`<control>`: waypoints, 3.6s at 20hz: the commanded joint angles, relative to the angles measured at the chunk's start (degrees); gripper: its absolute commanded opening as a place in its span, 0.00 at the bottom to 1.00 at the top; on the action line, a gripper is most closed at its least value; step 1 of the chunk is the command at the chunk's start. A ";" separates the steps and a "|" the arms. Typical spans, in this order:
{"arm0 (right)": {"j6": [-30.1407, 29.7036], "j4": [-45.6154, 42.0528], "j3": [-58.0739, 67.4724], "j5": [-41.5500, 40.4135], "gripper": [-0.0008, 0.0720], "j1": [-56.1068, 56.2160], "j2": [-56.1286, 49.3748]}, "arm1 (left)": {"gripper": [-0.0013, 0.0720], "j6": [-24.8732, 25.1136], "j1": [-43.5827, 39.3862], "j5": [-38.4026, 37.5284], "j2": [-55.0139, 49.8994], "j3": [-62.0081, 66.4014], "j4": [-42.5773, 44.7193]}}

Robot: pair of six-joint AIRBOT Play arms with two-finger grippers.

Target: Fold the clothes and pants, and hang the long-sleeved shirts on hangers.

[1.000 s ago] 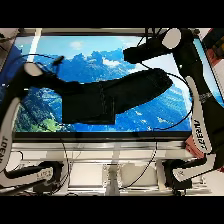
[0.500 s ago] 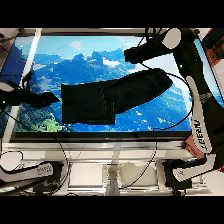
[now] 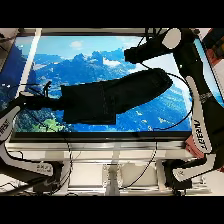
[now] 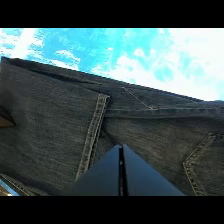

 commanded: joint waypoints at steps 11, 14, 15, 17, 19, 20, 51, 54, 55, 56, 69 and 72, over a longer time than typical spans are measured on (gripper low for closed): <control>-1.60 -5.81 0.00 -6.03 0.05 0.22 -7.37 | 0.05 -21.31 -5.40 -7.91 17.35 27.61 0.90; 3.32 6.84 0.00 -8.39 0.05 1.57 -16.22 | 0.05 -22.47 -7.69 -6.80 18.45 28.59 0.52; 3.37 12.81 0.00 -9.22 0.05 2.67 -19.08 | 0.05 -24.61 -8.74 -6.75 18.21 28.59 0.52; 3.39 22.75 0.02 -13.33 0.05 6.27 -24.02 | 0.05 -25.59 -10.56 -5.18 18.12 28.59 -1.51; 3.39 28.70 0.02 -18.93 0.05 10.95 -27.06 | 0.05 -25.57 -11.85 -1.07 18.12 28.59 -5.42; 3.39 29.57 0.02 -21.31 0.05 13.11 -27.76 | 0.05 -25.55 -12.63 1.57 18.12 28.59 -5.27; 3.43 -10.12 -1.51 5.55 0.05 -20.76 -4.35 | 0.88 -13.18 -46.07 37.88 -0.22 28.68 -22.82; -8.26 11.41 -2.69 13.00 0.05 -26.16 -10.97 | 0.40 -7.34 -39.95 30.56 0.22 28.68 -22.49; -10.12 19.63 -2.69 14.82 0.06 -27.21 -13.03 | 0.28 -6.47 -38.32 29.75 0.20 28.68 -19.47; -10.29 25.16 -2.67 15.10 0.16 -27.52 -14.60 | 0.11 -6.49 -36.89 29.86 0.20 28.68 -13.66; -10.49 19.80 -2.67 6.54 0.61 -24.15 -15.65 | 0.04 -30.34 -42.01 24.24 -6.69 29.83 49.94; -10.47 19.58 -2.67 6.58 0.61 -24.15 -15.67 | 0.05 -43.15 -42.38 24.90 -6.86 31.41 50.01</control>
